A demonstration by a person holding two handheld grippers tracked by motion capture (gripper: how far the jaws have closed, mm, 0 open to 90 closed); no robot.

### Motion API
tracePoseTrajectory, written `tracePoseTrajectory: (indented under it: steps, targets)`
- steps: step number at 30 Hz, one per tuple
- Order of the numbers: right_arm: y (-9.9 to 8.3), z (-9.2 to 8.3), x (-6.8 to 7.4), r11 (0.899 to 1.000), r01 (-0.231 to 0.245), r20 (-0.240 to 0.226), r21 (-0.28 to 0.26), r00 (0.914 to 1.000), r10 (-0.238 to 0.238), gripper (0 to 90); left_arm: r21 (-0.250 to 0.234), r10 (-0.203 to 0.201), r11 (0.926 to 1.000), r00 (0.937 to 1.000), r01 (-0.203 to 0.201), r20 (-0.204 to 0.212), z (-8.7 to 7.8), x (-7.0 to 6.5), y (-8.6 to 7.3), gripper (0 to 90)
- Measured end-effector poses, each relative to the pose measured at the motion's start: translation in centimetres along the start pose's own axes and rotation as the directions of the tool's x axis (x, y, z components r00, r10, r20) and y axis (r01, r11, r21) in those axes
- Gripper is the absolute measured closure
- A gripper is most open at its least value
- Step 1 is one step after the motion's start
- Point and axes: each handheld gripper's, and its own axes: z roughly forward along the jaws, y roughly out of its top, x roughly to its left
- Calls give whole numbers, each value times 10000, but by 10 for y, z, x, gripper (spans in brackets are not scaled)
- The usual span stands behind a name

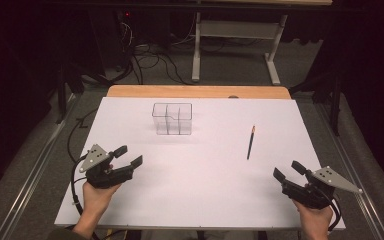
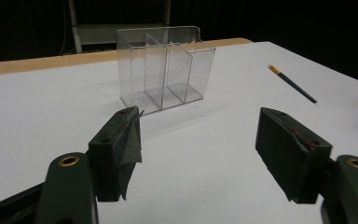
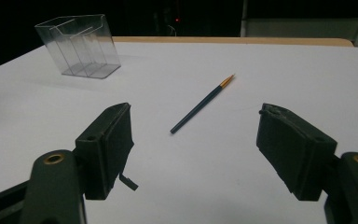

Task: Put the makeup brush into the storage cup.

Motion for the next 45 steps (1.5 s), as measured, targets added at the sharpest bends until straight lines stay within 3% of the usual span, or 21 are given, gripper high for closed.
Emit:
tracePoseTrajectory:
  steps: [14,18,26,45]
  targets:
    - [4,2,1,10000,-56,-106,-15,9999,55,276,97,156,9998,9998,-155,-105,2,-1,0,314]
    - [7,3,3,10000,54,51,52,10000,-55,277,-4,158,9999,9997,-158,-200,1,0,0,313]
    - [16,5,8,9999,110,-146,90,9998,-109,275,80,222,9997,9996,-221,-147,3,-1,0,314]
    - [34,25,15,9989,450,-365,151,9983,-445,274,227,249,9994,9996,-247,-115,5,-2,-1,315]
